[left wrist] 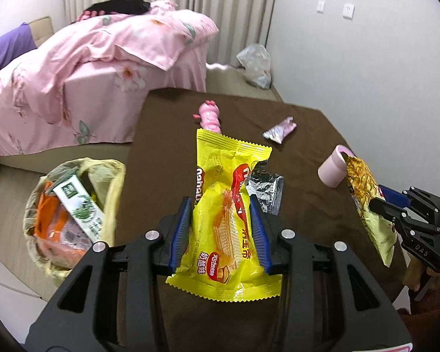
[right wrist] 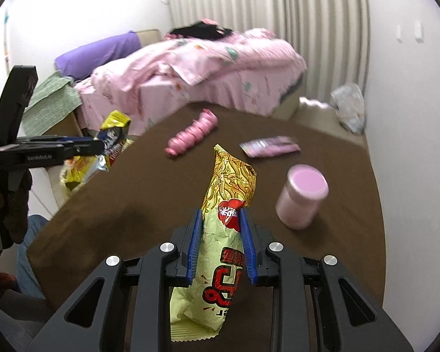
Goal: Collect trash
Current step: 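Carry the nabati wrapper and chip bag over the yellow-lined trash basket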
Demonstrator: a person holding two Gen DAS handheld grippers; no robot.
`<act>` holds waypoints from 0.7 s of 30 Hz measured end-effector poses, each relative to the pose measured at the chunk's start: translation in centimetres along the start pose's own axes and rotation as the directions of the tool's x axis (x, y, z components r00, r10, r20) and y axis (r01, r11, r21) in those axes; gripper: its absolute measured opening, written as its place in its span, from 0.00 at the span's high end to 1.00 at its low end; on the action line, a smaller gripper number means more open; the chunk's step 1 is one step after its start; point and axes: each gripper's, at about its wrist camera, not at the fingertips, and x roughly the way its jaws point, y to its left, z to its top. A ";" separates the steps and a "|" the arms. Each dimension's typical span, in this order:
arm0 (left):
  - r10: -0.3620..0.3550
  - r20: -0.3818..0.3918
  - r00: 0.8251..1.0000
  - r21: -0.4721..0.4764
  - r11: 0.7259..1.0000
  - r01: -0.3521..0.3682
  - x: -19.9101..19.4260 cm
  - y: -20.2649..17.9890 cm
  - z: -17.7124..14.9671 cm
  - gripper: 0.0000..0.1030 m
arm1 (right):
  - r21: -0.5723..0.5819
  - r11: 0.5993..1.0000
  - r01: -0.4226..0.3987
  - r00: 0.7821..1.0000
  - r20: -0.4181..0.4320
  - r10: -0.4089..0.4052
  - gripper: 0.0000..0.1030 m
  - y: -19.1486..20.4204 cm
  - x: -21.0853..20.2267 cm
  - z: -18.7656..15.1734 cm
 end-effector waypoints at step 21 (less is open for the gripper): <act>0.212 0.135 0.968 -0.376 0.915 -0.148 -9.5 19.8 -3.2 0.64 | -0.258 0.918 -0.302 0.948 0.021 0.318 0.75 15.3 6.5 13.4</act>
